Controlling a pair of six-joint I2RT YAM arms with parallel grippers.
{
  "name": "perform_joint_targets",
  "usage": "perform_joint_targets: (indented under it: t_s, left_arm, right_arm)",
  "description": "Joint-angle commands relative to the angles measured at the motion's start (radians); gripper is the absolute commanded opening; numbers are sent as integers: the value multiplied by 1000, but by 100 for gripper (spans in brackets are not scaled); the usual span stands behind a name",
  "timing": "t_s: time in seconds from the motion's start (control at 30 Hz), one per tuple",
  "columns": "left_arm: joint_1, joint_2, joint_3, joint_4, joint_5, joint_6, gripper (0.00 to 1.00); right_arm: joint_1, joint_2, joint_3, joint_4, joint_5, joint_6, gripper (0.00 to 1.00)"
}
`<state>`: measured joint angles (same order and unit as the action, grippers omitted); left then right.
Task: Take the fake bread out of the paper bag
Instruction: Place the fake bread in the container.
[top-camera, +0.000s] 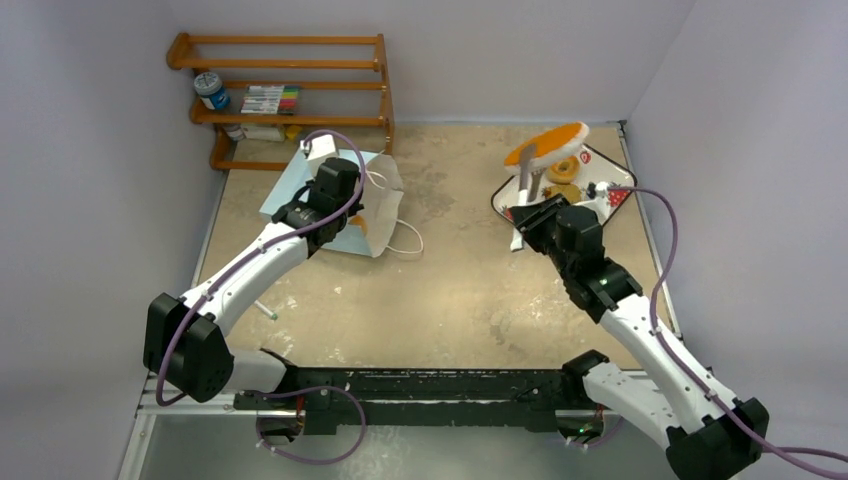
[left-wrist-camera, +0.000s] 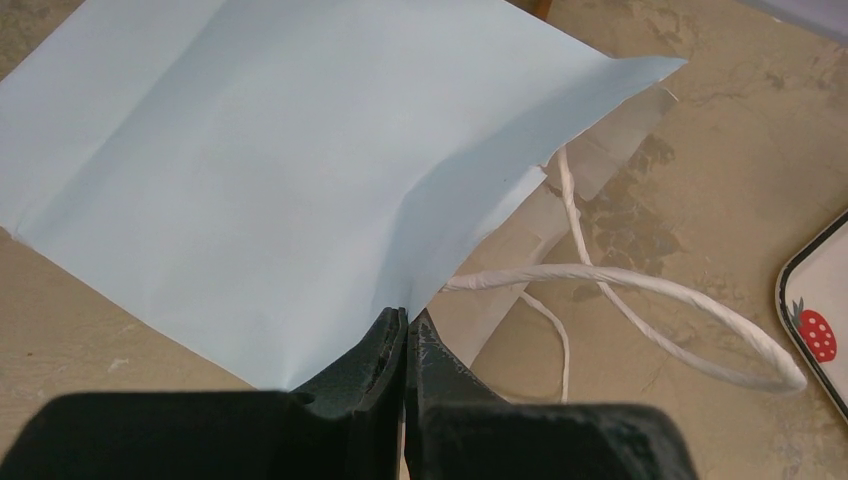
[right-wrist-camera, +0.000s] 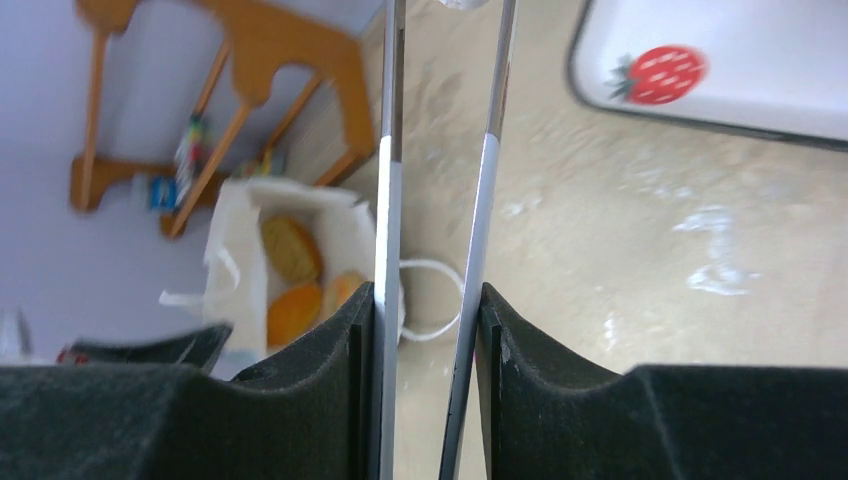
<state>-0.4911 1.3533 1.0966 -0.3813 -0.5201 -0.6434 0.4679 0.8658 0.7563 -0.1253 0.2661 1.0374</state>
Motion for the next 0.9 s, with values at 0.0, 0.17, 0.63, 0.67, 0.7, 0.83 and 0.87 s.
perform_joint_targets:
  t_s: [0.0,0.17,0.63,0.67,0.7,0.83,0.87]
  left_arm:
    - [5,-18,7,77,38,-4,0]
    - [5,-24,-1,85,58,4,0]
    - [6,-24,-24,119,96,19,0]
    - [6,-22,-23,123,98,19,0]
    - [6,-17,-23,126,99,19,0]
    - [6,-7,-23,136,101,15,0]
    - [6,-4,-23,139,101,14,0]
  right_arm:
    - [-72,-19,10,-40,181,82,0]
    - [-163,-2,-30,-65,187,158,0]
    - [-352,185,-47,39,40,254,9]
    - [-361,203,-40,47,31,248,10]
    - [-371,218,-33,55,22,240,12]
    - [-401,269,0,71,-1,207,20]
    - [-411,277,5,73,-8,201,23]
